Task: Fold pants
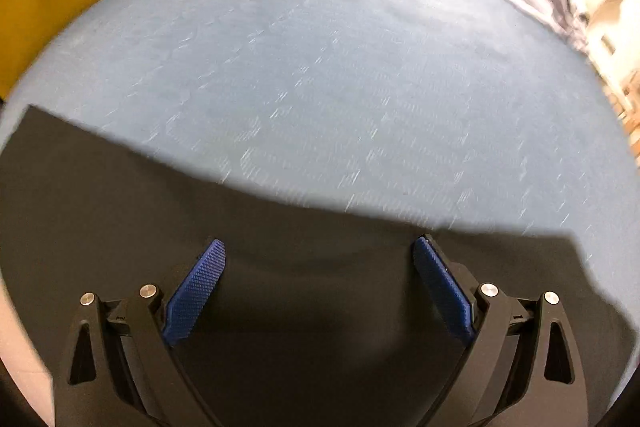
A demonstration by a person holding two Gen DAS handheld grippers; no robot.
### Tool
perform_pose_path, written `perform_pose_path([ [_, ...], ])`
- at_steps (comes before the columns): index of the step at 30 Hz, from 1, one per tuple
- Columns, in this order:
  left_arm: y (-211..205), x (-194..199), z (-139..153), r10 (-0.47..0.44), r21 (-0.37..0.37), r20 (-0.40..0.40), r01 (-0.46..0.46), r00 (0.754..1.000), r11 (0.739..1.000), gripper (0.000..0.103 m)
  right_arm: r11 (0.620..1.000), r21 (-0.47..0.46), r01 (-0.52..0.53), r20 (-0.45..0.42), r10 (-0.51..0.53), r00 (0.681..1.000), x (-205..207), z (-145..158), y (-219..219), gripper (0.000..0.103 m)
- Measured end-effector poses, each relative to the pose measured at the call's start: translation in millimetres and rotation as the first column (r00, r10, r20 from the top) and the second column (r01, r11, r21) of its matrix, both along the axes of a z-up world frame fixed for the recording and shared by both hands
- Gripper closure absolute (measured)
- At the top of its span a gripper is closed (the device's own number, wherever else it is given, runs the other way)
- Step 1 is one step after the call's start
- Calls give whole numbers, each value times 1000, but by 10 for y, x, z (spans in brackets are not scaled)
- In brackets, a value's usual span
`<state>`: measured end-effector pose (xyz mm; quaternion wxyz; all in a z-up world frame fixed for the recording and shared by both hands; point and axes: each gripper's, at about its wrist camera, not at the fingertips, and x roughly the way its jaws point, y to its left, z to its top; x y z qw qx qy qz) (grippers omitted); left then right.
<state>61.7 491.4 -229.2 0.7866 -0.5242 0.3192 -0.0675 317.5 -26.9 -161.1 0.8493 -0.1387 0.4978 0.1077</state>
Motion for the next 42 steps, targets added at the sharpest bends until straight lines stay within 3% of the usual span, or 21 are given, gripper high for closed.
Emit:
perform_pose_path([
  [3, 10, 68, -38, 2, -47, 22, -1, 1000, 999, 54, 996, -66, 59, 39, -57, 998, 79, 104, 130, 12],
  [5, 15, 101, -33, -4, -56, 37, 6, 999, 998, 54, 997, 80, 19, 24, -21, 1000, 34, 239, 258, 12],
  [6, -3, 117, -40, -12, -60, 45, 14, 999, 998, 54, 996, 93, -13, 19, 11, 1000, 10, 243, 354, 12],
  [9, -24, 183, -91, -18, -99, 55, 23, 998, 995, 54, 992, -5, -122, 9, 122, 992, -23, 80, 798, 13],
  [11, -6, 231, -92, -21, -111, 60, 28, 998, 993, 55, 996, -31, -88, 32, 89, 995, 59, -10, 878, 13],
  [13, 9, 242, -99, -28, -109, 63, 35, 998, 993, 57, 999, -15, 42, 58, -41, 997, 124, 75, 723, 13],
  [15, 16, 236, -113, -27, -112, 56, 33, 998, 993, 59, 991, 91, 101, 82, -109, 991, 22, 230, 564, 12],
  [16, 15, 244, -112, -25, -107, 61, 31, 998, 994, 61, 981, 179, 77, 44, -86, 995, -105, 268, 504, 12],
  [21, -35, 261, -88, -17, -68, 47, 21, 999, 997, 78, 976, 213, 55, -35, -48, 998, -611, 108, 543, 12],
  [27, -116, 309, 135, -13, 54, 25, 12, 1000, 998, 82, 990, 125, 59, 13, -61, 998, -843, -47, 596, 12],
  [30, -138, 322, 165, -12, 66, 11, 12, 1000, 998, 82, 991, 118, 64, 6, -65, 998, -866, -84, 672, 11],
  [32, -126, 319, 138, 5, 65, -13, -4, 1000, 998, 74, 991, 117, 61, 14, -63, 998, -897, -58, 711, 11],
  [34, -122, 300, 99, 12, 26, -5, -12, 1000, 1000, 59, 991, 118, 61, 19, -63, 998, -930, -82, 727, 11],
  [42, -161, 149, 71, 37, -50, 17, -36, 999, 998, 41, 991, 118, 59, 13, -61, 998, -926, -94, 776, 10],
])
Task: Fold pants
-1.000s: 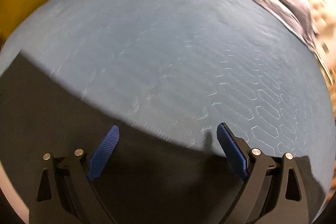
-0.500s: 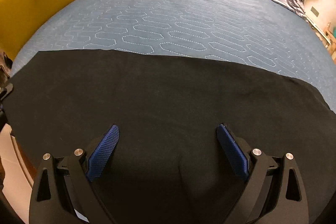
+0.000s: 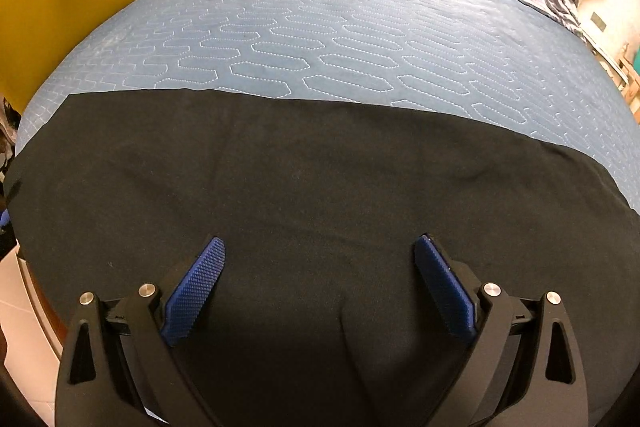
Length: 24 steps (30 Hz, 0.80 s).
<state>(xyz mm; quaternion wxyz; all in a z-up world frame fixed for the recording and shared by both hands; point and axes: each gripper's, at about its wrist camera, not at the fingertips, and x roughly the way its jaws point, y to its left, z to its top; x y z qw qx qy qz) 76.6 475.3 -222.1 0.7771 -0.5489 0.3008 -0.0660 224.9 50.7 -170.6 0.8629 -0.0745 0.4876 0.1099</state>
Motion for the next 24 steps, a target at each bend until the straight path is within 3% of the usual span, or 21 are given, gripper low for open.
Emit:
perform_pose_path([
  [6, -26, -70, -60, 7, -10, 11, -7, 1000, 1000, 41, 1000, 3, -3, 8, 3, 1000, 84, -32, -64, 8],
  [9, 1, -105, -43, 38, 36, -45, -36, 998, 999, 58, 1000, 4, -6, 10, 6, 1000, 85, -37, -90, 7],
  [10, 21, -156, 24, 89, 126, -107, -75, 990, 989, 69, 1000, 4, -7, 11, 7, 1000, 86, -43, -94, 7],
  [11, 22, -202, 117, 149, 241, -160, -108, 976, 965, 59, 1000, 4, -7, 12, 7, 1000, 85, -45, -93, 7],
  [12, -20, -275, 302, 274, 453, -204, -157, 940, 878, 55, 1000, 4, -6, 14, 6, 1000, 87, -50, -89, 6],
  [13, -85, -316, 452, 340, 571, -179, -184, 923, 800, 54, 1000, 2, -6, 18, 6, 1000, 84, -54, -85, 6],
  [14, -198, -336, 632, 334, 642, -104, -193, 937, 742, 54, 1000, -1, -5, 22, 5, 1000, 79, -59, -78, 6],
  [16, -436, -232, 820, 216, 676, -30, -139, 976, 723, 54, 1000, -2, -3, 25, 3, 1000, 80, -59, -76, 6],
  [18, -851, 77, 912, -1, 728, -28, 21, 1000, 685, 54, 1000, -2, -1, 21, 1, 1000, 89, -58, -77, 5],
  [19, -1010, 212, 894, -78, 738, -41, 83, 996, 670, 54, 1000, -1, -2, 17, 2, 1000, 89, -52, -78, 5],
  [21, -1356, 543, 734, -248, 752, -100, 236, 964, 615, 53, 1000, 16, -6, 8, 6, 1000, 97, -14, -99, 7],
  [22, -1466, 714, 598, -311, 751, -166, 324, 936, 575, 51, 999, 37, -12, -4, 12, 1000, 88, 34, -150, 8],
  [23, -1524, 868, 466, -310, 770, -246, 380, 918, 513, 59, 998, 57, 2, -3, -2, 1000, 61, 99, -239, 8],
  [24, -1498, 977, 415, -231, 829, -284, 359, 931, 429, 63, 996, 85, 28, 17, -30, 999, 13, 191, -372, 7],
])
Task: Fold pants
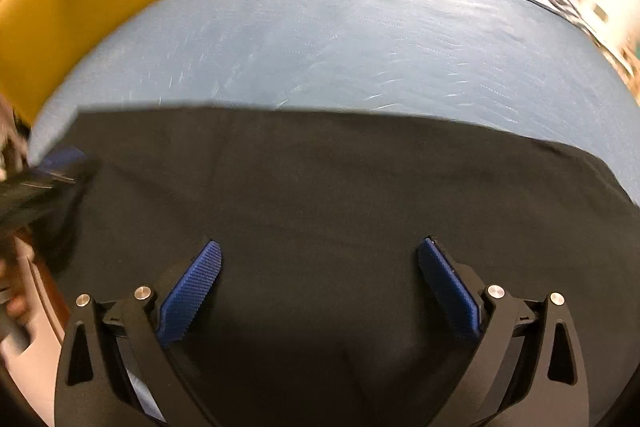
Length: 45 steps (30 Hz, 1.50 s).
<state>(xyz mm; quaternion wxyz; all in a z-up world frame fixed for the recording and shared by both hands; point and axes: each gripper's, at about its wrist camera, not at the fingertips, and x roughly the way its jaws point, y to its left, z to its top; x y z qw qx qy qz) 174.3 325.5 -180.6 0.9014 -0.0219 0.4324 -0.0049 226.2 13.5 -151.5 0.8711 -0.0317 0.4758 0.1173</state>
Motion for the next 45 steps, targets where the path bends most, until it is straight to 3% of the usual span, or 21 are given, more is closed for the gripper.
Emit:
perform_pose_path([
  [2, 188, 19, 145, 178, 150, 29, -180, 984, 972, 65, 998, 21, 50, 45, -51, 998, -184, 210, -378, 7],
  [3, 348, -108, 327, 249, 93, 82, -256, 965, 962, 64, 998, 5, 70, 65, -70, 995, -294, 281, -562, 7],
  [4, 408, -233, 451, 251, 6, 122, -254, 960, 967, 61, 995, -11, 99, 82, -98, 992, -440, 333, -792, 7],
  [7, 108, -754, 677, 125, -229, 132, -93, 983, 969, 57, 982, 33, 188, 27, -189, 982, -963, 279, -1561, 14],
  [8, -177, -955, 697, 38, -279, 156, 7, 987, 960, 56, 976, 40, 215, 4, -215, 976, -1113, 230, -1747, 27],
  [9, -519, -1144, 697, -58, -277, 189, 110, 980, 954, 56, 965, 39, 260, -19, -260, 965, -1339, 156, -2008, 36],
  [11, -1131, -1425, 649, -213, -210, 226, 261, 951, 942, 56, 946, 43, 321, -47, -319, 947, -1607, 65, -2317, 40],
  [12, -1554, -1580, 589, -305, -153, 246, 348, 920, 925, 56, 934, 49, 354, -71, -350, 934, -1713, 16, -2463, 42],
  [15, -2372, -1812, 371, -447, -65, 239, 473, 862, 879, 56, 907, 104, 407, -95, -398, 912, -1951, -17, -2798, 48],
  [16, -2550, -1866, 302, -470, -14, 243, 488, 848, 873, 58, 894, 116, 432, -84, -425, 901, -2014, 10, -2925, 48],
  [18, -2903, -1975, 170, -527, 182, 258, 495, 810, 850, 58, 876, 127, 465, -79, -458, 885, -2063, 32, -3065, 47],
  [22, -3271, -2059, -100, -603, 375, 229, 502, 764, 779, 70, 866, 135, 481, -63, -477, 877, -2161, 49, -3230, 47],
  [24, -3434, -2112, -228, -629, 489, 193, 482, 753, 727, 75, 874, 124, 470, -57, -467, 883, -2181, 46, -3250, 46],
  [26, -3381, -2039, -293, -630, 519, 177, 472, 756, 713, 78, 884, 113, 454, -48, -451, 891, -2190, 41, -3257, 43],
  [27, -3444, -1994, -316, -640, 547, 160, 472, 751, 691, 78, 886, 112, 450, -47, -447, 893, -2204, 35, -3282, 43],
  [30, -3475, -1853, -406, -687, 664, 95, 469, 720, 583, 80, 882, 147, 447, -65, -442, 895, -2207, 13, -3320, 38],
  [32, -3526, -1829, -432, -710, 686, 54, 491, 702, 537, 95, 872, 180, 455, -81, -448, 891, -2203, 23, -3348, 38],
  [35, -3566, -1764, -434, -724, 716, 23, 494, 690, 494, 102, 848, 297, 440, -120, -424, 898, -2168, 62, -3369, 37],
  [38, -3494, -1813, -261, -730, 722, 77, 468, 679, 511, 103, 774, 480, 414, -197, -365, 910, -2120, 49, -3345, 37],
  [43, -3428, -1917, -271, -762, 744, 56, 481, 646, 463, 103, 662, 640, 390, -262, -290, 921, -1885, -29, -3111, 37],
  [45, -3445, -1913, -349, -766, 754, 50, 478, 641, 450, 103, 658, 635, 404, -269, -302, 915, -1771, -75, -3030, 38],
])
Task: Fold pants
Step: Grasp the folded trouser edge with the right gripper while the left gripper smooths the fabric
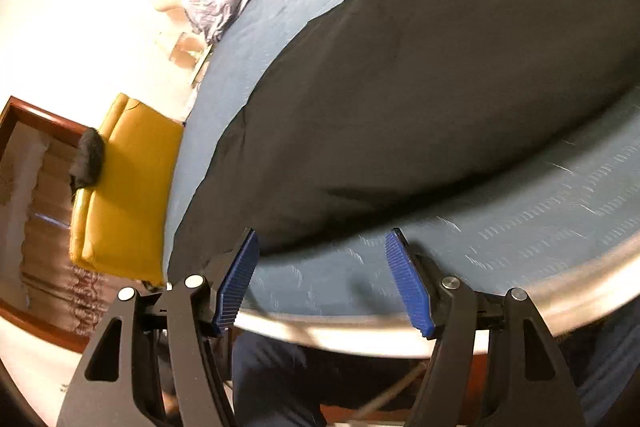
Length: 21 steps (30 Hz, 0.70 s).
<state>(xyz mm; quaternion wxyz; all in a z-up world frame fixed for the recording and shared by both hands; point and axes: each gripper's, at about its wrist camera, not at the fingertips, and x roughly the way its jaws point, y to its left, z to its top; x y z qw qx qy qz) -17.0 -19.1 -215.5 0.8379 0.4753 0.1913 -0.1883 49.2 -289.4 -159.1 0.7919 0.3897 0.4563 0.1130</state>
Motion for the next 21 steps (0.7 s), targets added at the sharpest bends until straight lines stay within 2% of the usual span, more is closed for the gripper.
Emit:
perform_pose_path([
  [2, -6, 20, -43, 12, -18, -11, -12, 1000, 1000, 103, 999, -15, 31, -27, -31, 999, 98, -80, 32, 43],
  [4, 3, -38, -88, 18, -13, -16, -18, 1000, 1000, 92, 996, -76, 55, -21, -56, 998, 110, -47, 40, 67],
  [5, 30, -73, -90, 22, -15, -11, -22, 1000, 1000, 80, 992, -103, 69, -27, -72, 997, 99, -45, 30, 82],
  [7, 125, -46, -56, 74, -39, -3, -74, 997, 997, 77, 991, -102, 81, -33, -85, 996, 69, -80, -17, 92],
  [10, 323, 24, -14, 179, -65, 11, -178, 984, 982, 77, 988, -135, 70, -28, -74, 997, 2, -71, 41, 94],
  [13, 460, 166, -73, 227, -33, 2, -227, 974, 973, 77, 982, -175, 66, -24, -71, 997, -6, -30, 70, 97],
  [14, 504, 204, -91, 231, -21, -1, -231, 973, 973, 93, 981, -182, 65, -25, -71, 997, 14, -42, 40, 97],
  [15, 536, 218, -76, 238, -27, -3, -238, 971, 971, 99, 981, -184, 65, -26, -71, 997, 11, -43, 45, 97],
  [17, 600, 217, -25, 241, -51, -31, -242, 970, 969, 99, 979, -190, 68, -30, -75, 997, 0, -71, 29, 97],
  [19, 709, 161, -76, 249, -17, -42, -250, 967, 968, 99, 979, -190, 68, -34, -76, 997, -18, -90, 13, 97],
  [21, 926, 212, -10, 313, -53, -113, -321, 943, 946, 96, 978, -201, 64, -33, -72, 997, 1, -90, 13, 97],
])
